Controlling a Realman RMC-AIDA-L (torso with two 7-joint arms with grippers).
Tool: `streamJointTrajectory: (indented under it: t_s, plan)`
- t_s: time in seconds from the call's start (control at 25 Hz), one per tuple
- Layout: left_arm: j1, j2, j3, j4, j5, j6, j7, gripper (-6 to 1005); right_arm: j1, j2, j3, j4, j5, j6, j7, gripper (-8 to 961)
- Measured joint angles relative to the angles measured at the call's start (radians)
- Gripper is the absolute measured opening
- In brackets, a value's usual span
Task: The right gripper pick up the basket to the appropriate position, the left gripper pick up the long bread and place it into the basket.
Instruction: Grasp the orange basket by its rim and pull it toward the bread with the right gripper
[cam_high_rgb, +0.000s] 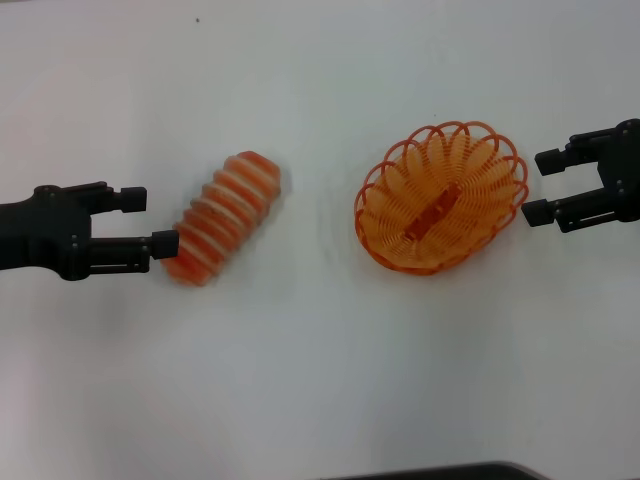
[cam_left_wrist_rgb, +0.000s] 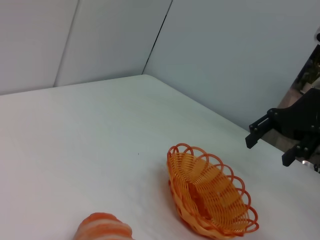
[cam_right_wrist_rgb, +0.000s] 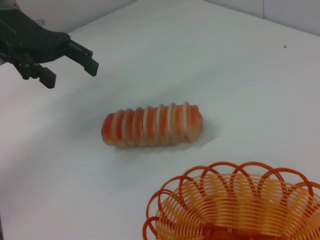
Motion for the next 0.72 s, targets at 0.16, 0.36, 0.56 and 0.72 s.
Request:
streamJointTrajectory:
  t_s: [0.16, 0.36, 0.56, 0.72]
  plan:
    - [0.0, 0.0, 0.001, 0.0, 0.0, 0.001, 0.0, 876, 0.0, 0.0, 0.0, -0.001, 0.0, 0.0, 0.0, 809]
    - [0.0, 0.0, 0.002, 0.002, 0.002, 0.003, -0.001, 875, 0.0, 0.0, 0.0, -0.001, 0.0, 0.0, 0.0, 808]
    - [0.0, 0.0, 0.002, 0.003, 0.003, 0.004, -0.001, 875, 0.008, -0.001, 0.001, -0.004, 0.003, -0.002, 0.005, 809]
    - [-0.005, 0.0, 0.0, 0.006, 0.019, 0.006, -0.005, 874, 0.053, -0.023, 0.008, -0.011, 0.047, -0.025, 0.099, 809]
